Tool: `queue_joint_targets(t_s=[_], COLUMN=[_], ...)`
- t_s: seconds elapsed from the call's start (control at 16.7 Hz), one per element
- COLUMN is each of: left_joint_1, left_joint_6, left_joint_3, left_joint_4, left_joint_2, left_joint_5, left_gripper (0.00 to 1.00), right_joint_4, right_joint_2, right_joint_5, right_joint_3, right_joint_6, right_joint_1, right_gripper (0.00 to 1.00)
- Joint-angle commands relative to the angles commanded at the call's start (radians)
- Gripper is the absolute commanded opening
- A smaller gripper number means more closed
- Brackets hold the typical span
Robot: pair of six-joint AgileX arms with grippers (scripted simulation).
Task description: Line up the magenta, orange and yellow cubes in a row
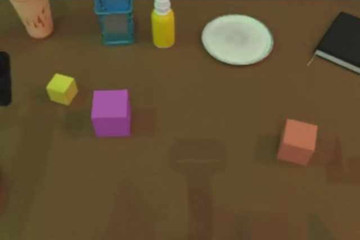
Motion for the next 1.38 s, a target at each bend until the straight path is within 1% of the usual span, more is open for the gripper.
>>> queue_joint_targets(t_s=[0.48, 0.78, 1.02, 1.38], left_joint_1=[-0.045, -0.058, -0.060, -0.054], left_joint_6=[0.100, 0.140, 0.155, 0.155], left_joint_3=[0.769, 1.125, 1.267, 1.276], left_joint_4=[-0.475, -0.678, -0.757, -0.761], left_joint_2=[0.916, 1.327, 1.485, 1.498], left_joint_5=[0.013, 0.014, 0.013, 0.013], left_gripper=[1.00, 1.00, 1.00, 1.00], right_joint_4=[0.000, 0.000, 0.000, 0.000], right_joint_2=[0.000, 0.000, 0.000, 0.000], right_joint_5=[0.000, 0.000, 0.000, 0.000], right_joint_3=[0.000, 0.000, 0.000, 0.000], right_joint_6=[0.000, 0.000, 0.000, 0.000], right_joint_1=[0.000, 0.000, 0.000, 0.000], right_gripper=[1.00, 1.00, 1.00, 1.00])
